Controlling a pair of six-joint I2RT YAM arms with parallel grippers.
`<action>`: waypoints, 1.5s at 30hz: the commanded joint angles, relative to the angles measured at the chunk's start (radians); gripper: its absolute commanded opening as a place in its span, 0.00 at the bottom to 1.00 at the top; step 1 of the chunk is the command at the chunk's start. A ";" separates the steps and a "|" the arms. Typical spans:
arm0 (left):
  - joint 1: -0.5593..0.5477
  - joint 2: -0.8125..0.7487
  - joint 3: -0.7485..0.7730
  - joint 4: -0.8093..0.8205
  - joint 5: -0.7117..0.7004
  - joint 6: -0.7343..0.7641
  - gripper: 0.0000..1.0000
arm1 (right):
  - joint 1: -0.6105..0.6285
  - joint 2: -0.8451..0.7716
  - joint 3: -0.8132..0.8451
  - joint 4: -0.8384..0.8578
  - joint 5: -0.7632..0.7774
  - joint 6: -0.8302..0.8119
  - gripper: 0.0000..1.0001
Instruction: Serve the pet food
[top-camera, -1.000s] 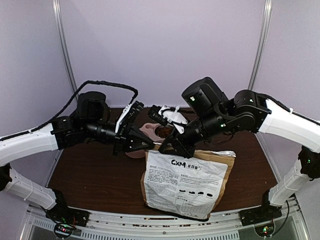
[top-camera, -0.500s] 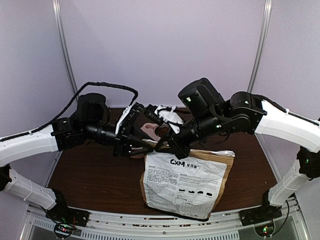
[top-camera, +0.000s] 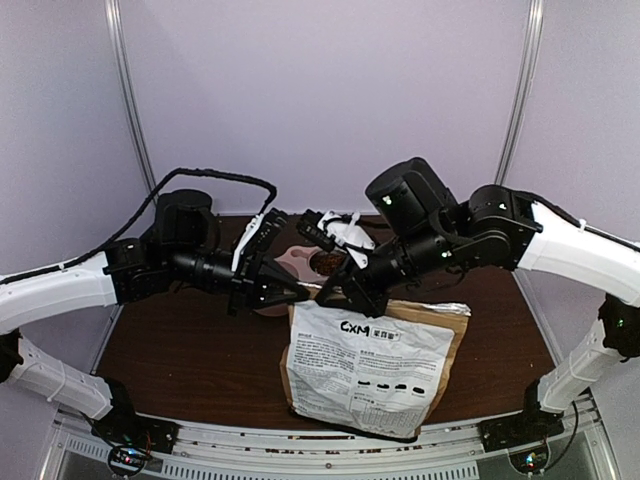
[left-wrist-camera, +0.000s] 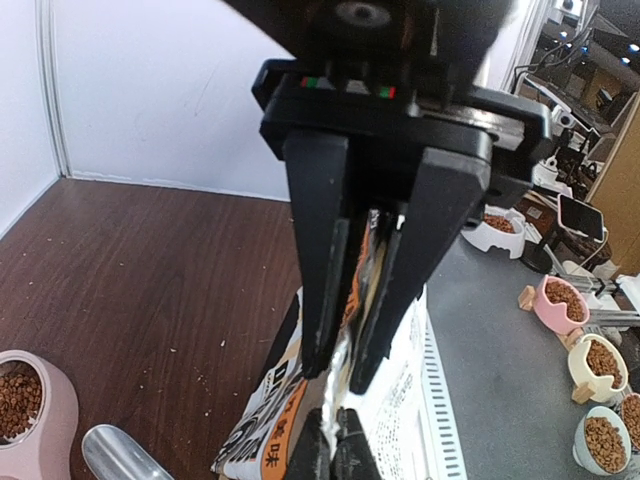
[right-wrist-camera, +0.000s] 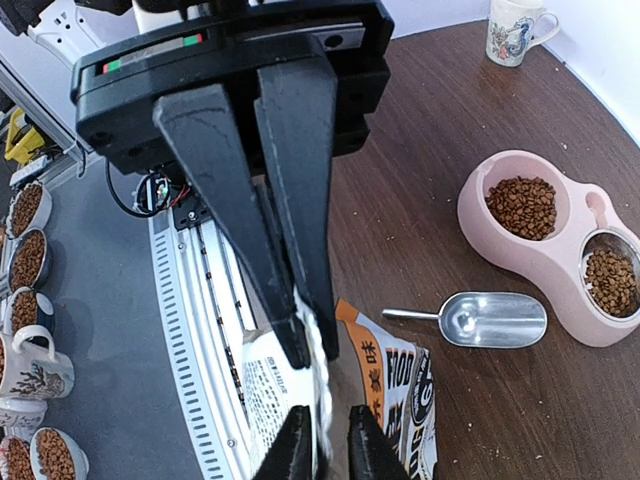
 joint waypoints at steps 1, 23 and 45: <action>-0.005 -0.025 0.003 0.063 -0.012 -0.008 0.00 | -0.002 -0.071 -0.042 -0.060 0.021 0.006 0.17; -0.004 -0.038 0.028 0.018 -0.070 0.003 0.00 | -0.002 -0.224 -0.157 -0.239 0.065 0.004 0.00; 0.056 -0.060 0.051 -0.033 -0.118 0.020 0.00 | -0.001 -0.376 -0.261 -0.345 0.222 0.016 0.14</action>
